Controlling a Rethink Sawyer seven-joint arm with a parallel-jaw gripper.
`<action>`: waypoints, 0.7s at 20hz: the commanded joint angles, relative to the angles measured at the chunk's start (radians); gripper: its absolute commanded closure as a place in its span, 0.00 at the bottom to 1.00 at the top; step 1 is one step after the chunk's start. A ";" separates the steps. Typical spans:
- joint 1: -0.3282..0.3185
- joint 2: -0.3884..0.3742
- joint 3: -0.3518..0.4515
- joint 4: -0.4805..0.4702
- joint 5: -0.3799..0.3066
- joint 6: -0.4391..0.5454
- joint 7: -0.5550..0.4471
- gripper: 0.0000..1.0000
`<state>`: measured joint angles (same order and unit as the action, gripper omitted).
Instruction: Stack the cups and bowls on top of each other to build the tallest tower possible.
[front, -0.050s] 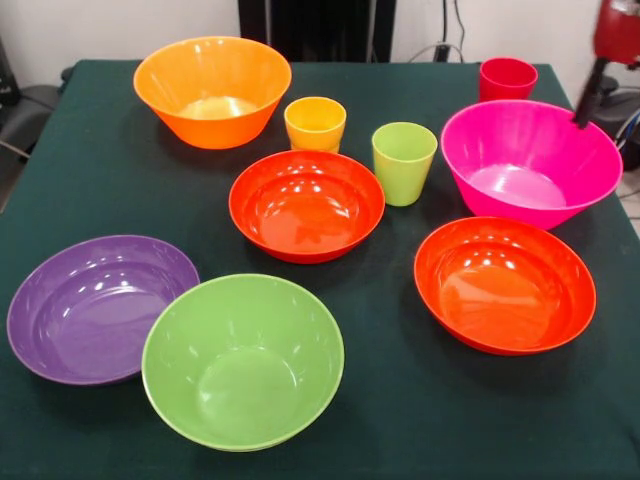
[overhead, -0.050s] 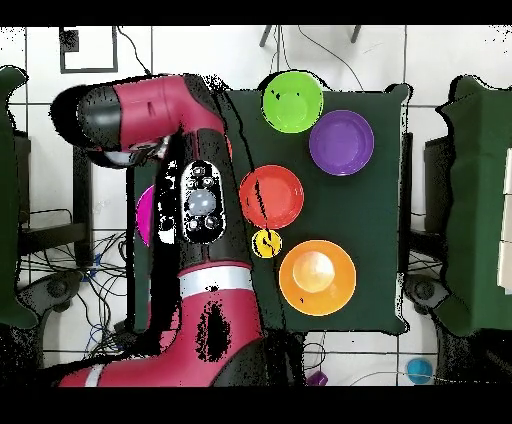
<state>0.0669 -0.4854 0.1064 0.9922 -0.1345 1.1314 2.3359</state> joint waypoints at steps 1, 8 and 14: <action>0.043 0.106 -0.043 -0.076 0.031 0.089 0.321 0.00; 0.065 0.118 -0.090 -0.077 0.043 0.106 0.341 0.00; 0.063 0.134 -0.110 -0.057 0.042 0.053 0.306 0.00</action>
<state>0.1423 -0.3979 0.0007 0.9187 -0.0819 1.1509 2.5011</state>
